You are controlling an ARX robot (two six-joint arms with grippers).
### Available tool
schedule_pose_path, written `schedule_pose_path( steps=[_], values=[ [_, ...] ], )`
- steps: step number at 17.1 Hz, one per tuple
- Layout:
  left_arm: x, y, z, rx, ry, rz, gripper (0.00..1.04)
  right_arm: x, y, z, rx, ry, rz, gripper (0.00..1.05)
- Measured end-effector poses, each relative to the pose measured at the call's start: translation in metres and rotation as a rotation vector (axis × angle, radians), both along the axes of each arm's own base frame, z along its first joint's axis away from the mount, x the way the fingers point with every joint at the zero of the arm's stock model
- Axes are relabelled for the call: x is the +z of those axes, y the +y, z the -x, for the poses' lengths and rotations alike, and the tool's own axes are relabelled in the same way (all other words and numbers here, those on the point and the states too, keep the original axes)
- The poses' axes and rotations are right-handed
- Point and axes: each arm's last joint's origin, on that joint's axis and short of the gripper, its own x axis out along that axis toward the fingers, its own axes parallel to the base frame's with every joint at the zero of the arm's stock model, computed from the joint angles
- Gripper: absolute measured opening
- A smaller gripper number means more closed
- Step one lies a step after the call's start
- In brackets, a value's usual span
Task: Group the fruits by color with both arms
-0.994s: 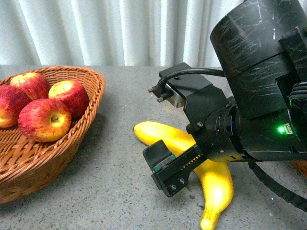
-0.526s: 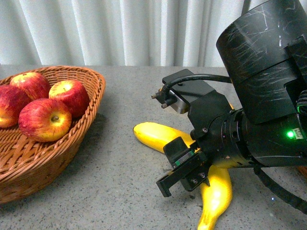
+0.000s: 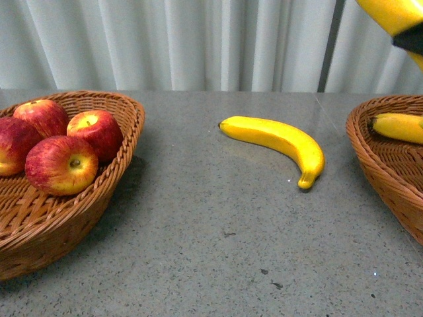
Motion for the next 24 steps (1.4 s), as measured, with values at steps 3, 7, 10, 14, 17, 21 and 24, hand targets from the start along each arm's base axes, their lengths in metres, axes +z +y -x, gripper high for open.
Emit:
schedule_pose_path(
  steps=[3,7,10,14,17,21,24],
  values=[
    [0.000,0.000,0.000,0.000,0.000,0.000,0.98,-0.017,-0.053,0.015,-0.085,0.054,0.211,0.36],
    [0.000,0.000,0.000,0.000,0.000,0.000,0.98,-0.021,-0.057,0.025,-0.021,0.064,0.329,0.65],
    [0.000,0.000,0.000,0.000,0.000,0.000,0.98,0.014,-0.024,0.000,0.037,-0.051,0.307,0.98],
    [0.000,0.000,0.000,0.000,0.000,0.000,0.98,0.028,0.038,-0.040,0.182,-0.104,0.203,0.98],
    [0.000,0.000,0.000,0.000,0.000,0.000,0.98,0.019,0.102,-0.080,0.337,-0.063,0.152,0.98],
    [0.000,0.000,0.000,0.000,0.000,0.000,0.98,-0.029,0.152,-0.127,0.358,0.147,0.254,0.98],
    [0.000,0.000,0.000,0.000,0.000,0.000,0.98,-0.049,0.148,-0.139,0.334,0.237,0.322,0.98]
  ],
)
